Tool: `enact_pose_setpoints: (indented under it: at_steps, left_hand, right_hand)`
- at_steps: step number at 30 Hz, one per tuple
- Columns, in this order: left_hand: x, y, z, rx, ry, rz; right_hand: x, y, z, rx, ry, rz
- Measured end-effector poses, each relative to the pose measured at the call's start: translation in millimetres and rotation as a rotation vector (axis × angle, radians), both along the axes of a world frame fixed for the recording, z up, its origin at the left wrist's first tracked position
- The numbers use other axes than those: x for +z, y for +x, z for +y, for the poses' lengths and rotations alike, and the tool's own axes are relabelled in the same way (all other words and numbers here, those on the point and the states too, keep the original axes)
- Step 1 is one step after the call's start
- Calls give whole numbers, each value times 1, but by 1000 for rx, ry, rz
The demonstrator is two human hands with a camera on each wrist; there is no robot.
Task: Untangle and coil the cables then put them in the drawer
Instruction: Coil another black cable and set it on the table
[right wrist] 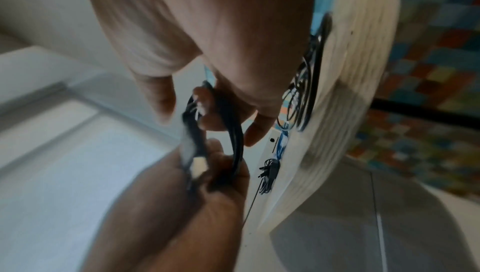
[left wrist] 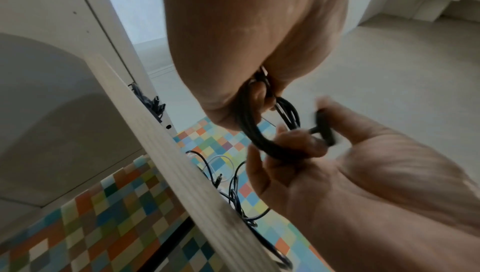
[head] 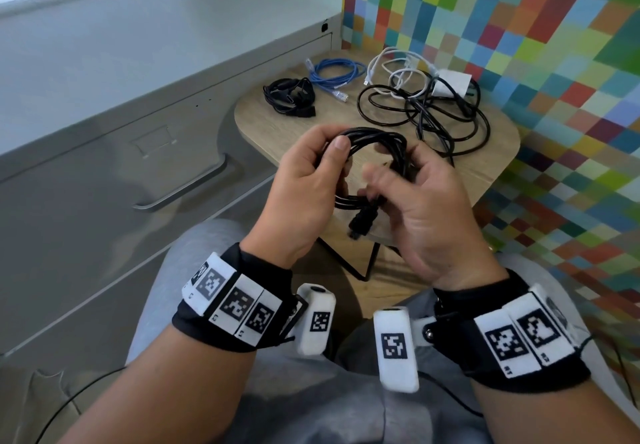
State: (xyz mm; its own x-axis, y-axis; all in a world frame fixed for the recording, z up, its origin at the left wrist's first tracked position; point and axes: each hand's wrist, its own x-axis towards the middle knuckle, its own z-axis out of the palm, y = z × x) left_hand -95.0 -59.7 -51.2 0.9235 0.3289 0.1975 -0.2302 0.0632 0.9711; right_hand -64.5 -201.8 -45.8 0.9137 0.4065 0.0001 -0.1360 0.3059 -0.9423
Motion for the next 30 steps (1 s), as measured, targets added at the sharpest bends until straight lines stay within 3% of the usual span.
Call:
enact_pose_setpoints:
  at_steps: [3, 5, 10, 12, 15, 17, 22, 30]
  left_hand:
    - [1, -2, -2, -39, -5, -3]
    - [2, -3, -3, -61, -84, 19]
    - [4, -3, 4, -72, -271, 42]
    - [2, -3, 11, -48, -153, 55]
    - [-1, -3, 20, 2, 162, 118]
    - [-2, -3, 26, 7, 211, 157]
    - [-5, -1, 39, 21, 67, 242]
    - [-19, 15, 69, 273, -184, 275]
  right_hand:
    - [-9, 2, -4, -117, -314, -279]
    - [-12, 3, -6, -161, -422, -388]
    - [-11, 6, -11, -122, -223, -239]
    - [-11, 6, -13, -123, -208, -241]
    - [-15, 8, -16, -165, -217, -230]
    - [-18, 9, -17, -200, -233, -240]
    - [-20, 10, -15, -230, -218, -183]
    - [-28, 9, -12, -170, -195, -135]
